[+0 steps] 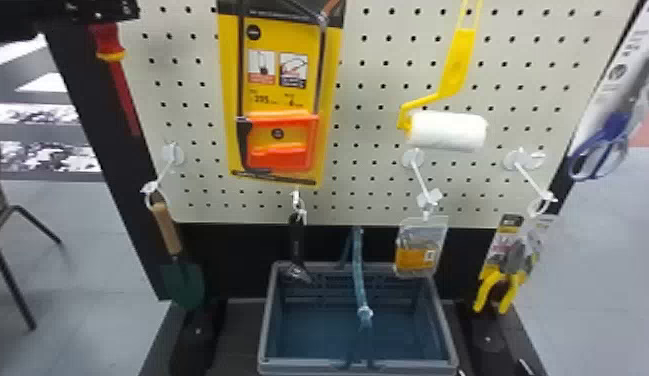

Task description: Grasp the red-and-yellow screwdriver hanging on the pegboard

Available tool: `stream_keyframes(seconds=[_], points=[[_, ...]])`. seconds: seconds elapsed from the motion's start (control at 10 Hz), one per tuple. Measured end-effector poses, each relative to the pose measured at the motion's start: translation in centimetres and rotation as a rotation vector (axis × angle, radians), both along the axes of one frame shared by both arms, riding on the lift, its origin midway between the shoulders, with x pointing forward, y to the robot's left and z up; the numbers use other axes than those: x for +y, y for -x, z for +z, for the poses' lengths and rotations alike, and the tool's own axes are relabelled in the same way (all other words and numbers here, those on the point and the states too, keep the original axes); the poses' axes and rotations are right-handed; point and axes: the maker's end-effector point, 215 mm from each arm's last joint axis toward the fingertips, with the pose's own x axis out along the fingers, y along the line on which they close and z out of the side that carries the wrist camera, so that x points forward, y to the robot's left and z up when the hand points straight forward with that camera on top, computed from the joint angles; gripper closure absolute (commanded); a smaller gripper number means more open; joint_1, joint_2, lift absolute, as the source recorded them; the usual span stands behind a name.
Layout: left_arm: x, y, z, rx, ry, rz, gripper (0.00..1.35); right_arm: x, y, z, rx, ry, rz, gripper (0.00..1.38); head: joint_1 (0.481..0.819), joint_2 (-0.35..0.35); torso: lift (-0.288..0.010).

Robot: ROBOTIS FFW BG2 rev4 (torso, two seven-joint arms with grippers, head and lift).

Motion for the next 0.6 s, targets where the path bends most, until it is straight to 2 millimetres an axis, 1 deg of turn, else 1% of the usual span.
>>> stream_keyframes(seconds=[0.1, 0.2, 0.3, 0.4, 0.5, 0.6], points=[[-0.01, 0.03, 0.05, 0.0, -0.004, -0.002, 0.85, 0.0, 0.01, -0.01, 0.0, 0.0, 0.0, 0.39, 0.549, 0.0, -0.1], [0.01, -0.05, 0.05, 0.0, -0.01, 0.002, 0.93, 0.0, 0.01, -0.01, 0.0, 0.0, 0.0, 0.39, 0.549, 0.0, -0.1], [0.0, -0.08, 0.04, 0.0, -0.015, 0.002, 0.93, 0.0, 0.02, -0.02, 0.0, 0.0, 0.0, 0.39, 0.549, 0.0, -0.1], [-0.09, 0.03, 0.07, -0.001, -0.019, -0.002, 0.97, 0.0, 0.01, -0.02, 0.0, 0.0, 0.0, 0.39, 0.549, 0.0, -0.1], [-0.16, 0.07, 0.02, 0.0, -0.021, -0.005, 1.12, 0.0, 0.02, -0.02, 0.0, 0.0, 0.0, 0.39, 0.549, 0.0, -0.1], [-0.17, 0.07, 0.0, 0.0, -0.022, -0.005, 1.12, 0.0, 0.02, -0.02, 0.0, 0.001, 0.0, 0.39, 0.549, 0.0, -0.1]])
